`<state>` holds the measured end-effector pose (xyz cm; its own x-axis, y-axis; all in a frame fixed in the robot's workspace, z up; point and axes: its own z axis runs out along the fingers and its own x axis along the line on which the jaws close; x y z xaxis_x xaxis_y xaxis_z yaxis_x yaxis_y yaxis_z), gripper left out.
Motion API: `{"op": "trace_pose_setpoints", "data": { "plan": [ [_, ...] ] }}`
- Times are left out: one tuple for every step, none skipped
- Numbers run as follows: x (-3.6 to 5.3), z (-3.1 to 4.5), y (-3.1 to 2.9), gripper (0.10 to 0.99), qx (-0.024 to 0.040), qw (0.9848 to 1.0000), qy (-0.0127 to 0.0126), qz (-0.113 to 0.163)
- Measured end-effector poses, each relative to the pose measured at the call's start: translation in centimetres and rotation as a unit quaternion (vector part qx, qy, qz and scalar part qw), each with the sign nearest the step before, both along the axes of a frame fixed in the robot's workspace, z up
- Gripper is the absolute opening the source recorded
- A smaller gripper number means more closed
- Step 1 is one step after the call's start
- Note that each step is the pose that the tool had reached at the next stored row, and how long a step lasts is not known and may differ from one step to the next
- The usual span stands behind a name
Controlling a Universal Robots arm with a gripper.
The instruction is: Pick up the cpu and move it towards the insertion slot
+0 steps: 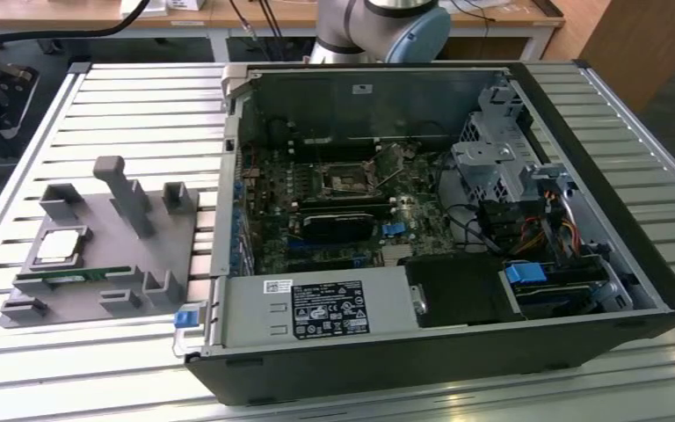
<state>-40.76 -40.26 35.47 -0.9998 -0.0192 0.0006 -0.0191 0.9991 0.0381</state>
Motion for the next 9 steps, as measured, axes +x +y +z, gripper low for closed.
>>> {"op": "trace_pose_setpoints", "data": {
  "plan": [
    [0.00, -0.03, 0.00, 0.106, 0.0000, 1.0000, 0.0000, 0.000],
    [0.00, -0.05, 0.00, 0.106, 0.0000, 1.0000, -0.0001, 0.000],
    [-0.01, -0.06, 0.00, 0.106, 0.0000, 1.0000, -0.0001, 0.000],
    [-0.01, -0.07, 0.00, 0.106, 0.0000, 1.0000, 0.0000, 0.000],
    [-0.01, -0.07, 0.00, 0.106, 0.0000, 1.0000, 0.0000, 0.000],
    [-0.01, -0.08, 0.00, 0.106, 0.0000, 1.0000, 0.0000, 0.000],
    [-0.01, -0.10, 0.00, 0.106, 0.0000, 1.0000, -0.0001, 0.000],
    [0.00, -0.12, 0.00, 0.106, 0.0000, 1.0000, -0.0001, 0.000],
    [0.00, -0.14, 0.00, 0.106, 0.0000, 1.0000, -0.0001, 0.000]
  ]
}}
